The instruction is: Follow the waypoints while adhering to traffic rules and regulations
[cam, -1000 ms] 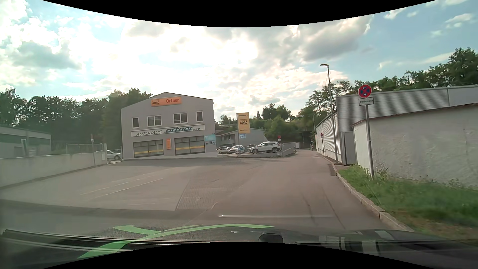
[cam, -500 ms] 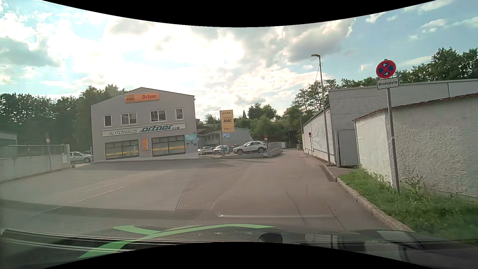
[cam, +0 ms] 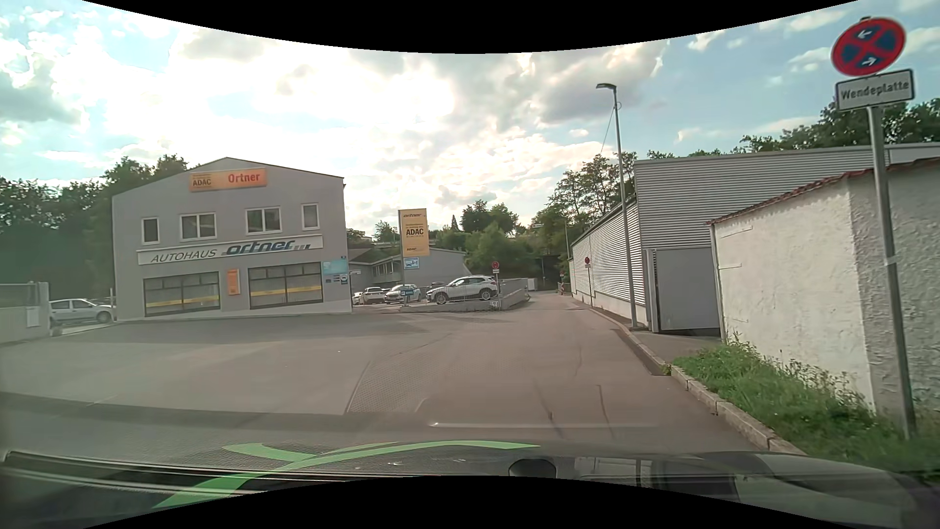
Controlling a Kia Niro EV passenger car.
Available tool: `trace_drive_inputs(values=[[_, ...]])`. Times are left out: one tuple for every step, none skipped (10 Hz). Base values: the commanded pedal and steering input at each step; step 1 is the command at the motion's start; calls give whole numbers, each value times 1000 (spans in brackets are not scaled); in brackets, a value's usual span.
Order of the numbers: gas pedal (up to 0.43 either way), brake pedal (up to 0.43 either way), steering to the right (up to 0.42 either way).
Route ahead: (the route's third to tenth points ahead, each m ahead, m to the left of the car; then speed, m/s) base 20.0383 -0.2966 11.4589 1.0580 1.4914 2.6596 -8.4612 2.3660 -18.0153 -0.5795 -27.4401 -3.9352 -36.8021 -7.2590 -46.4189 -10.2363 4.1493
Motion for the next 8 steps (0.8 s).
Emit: trace_drive_inputs(values=[[0, 0, 118], [0, 0, 118], [0, 0, 118], [0, 0, 117], [0, 0, 113], [0, 0, 109], [0, 0, 101], [0, 0, 93]])
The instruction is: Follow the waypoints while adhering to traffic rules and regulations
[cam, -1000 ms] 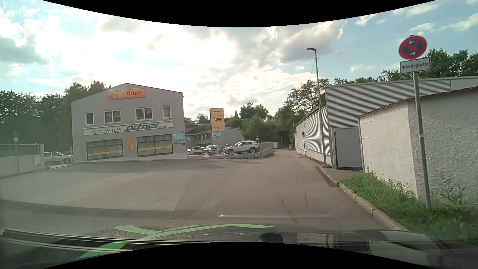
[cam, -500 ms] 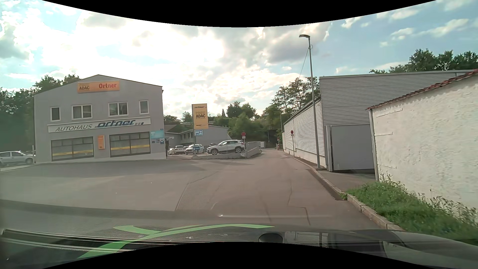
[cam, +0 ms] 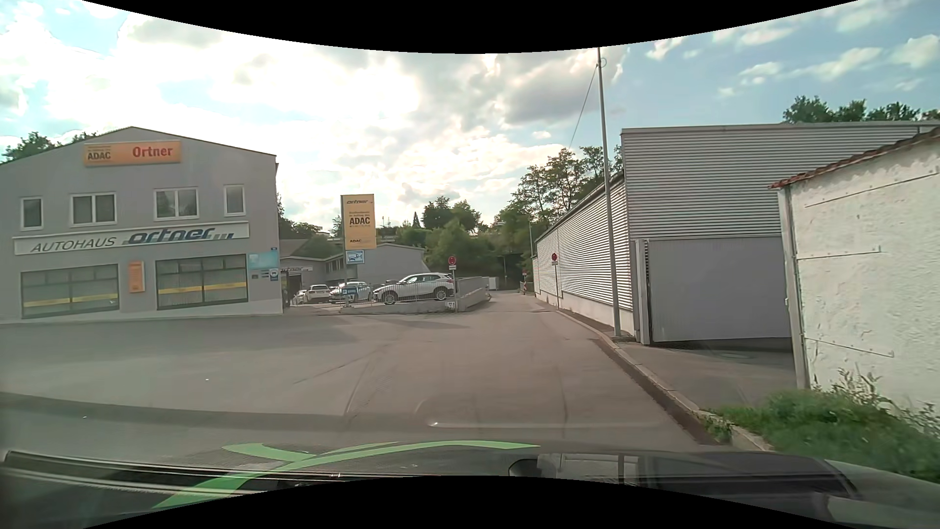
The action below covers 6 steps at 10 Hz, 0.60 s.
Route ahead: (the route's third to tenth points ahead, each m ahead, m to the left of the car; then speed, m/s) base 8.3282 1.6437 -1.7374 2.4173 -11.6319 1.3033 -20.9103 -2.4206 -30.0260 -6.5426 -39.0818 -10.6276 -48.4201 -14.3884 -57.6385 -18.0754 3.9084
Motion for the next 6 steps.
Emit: trace_drive_inputs(values=[[0, 0, 82], [0, 0, 72], [0, 12, 65], [0, 49, 59], [0, 61, 52], [0, 98, 43]])
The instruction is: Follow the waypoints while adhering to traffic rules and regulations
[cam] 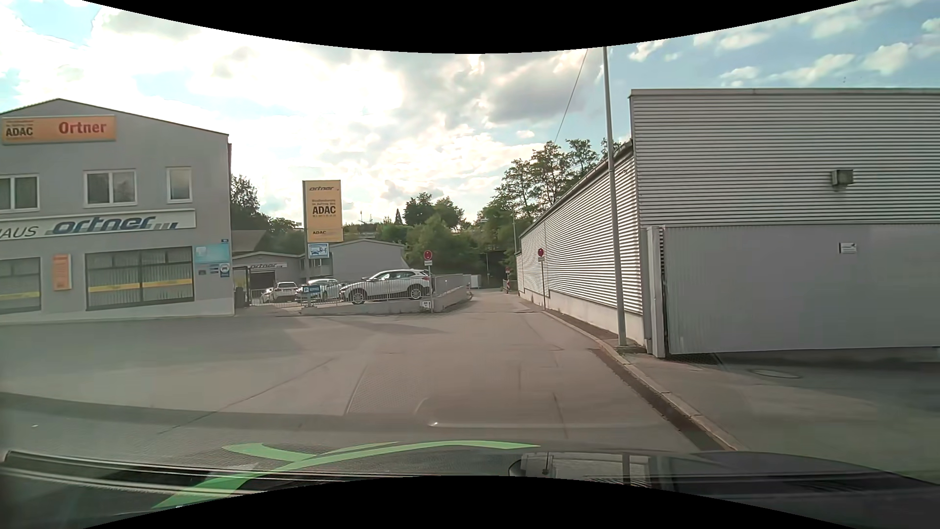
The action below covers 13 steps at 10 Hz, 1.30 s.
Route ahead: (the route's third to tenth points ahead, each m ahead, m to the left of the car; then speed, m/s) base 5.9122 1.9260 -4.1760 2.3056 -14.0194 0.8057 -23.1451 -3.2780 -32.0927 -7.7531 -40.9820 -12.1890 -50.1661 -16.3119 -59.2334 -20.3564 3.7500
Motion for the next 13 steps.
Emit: trace_drive_inputs(values=[[0, 116, 37], [0, 122, 29], [0, 110, 13], [0, 37, 3], [0, 18, 2], [0, 43, -3], [0, 61, -25], [0, 49, -55], [0, 43, -82], [0, 37, -124], [0, 37, -160], [0, 37, -174], [0, 43, -176]])
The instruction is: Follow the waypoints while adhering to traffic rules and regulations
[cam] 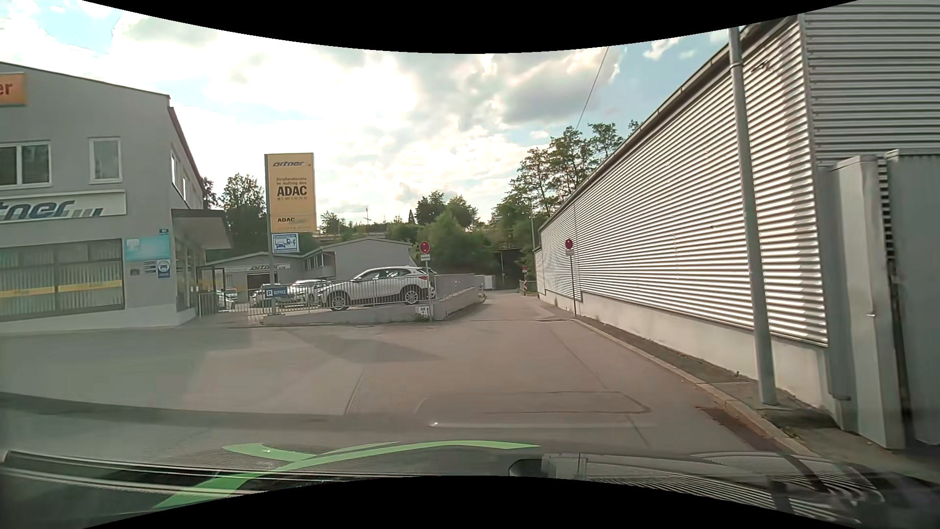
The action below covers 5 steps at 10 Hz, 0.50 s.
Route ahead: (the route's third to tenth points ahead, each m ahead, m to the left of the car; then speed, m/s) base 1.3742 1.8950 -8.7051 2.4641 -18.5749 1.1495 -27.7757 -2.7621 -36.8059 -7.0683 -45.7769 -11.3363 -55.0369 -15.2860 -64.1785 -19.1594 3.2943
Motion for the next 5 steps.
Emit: trace_drive_inputs(values=[[0, 49, -171], [0, 55, -169], [0, 61, -168], [0, 67, -171], [0, 79, -183]])
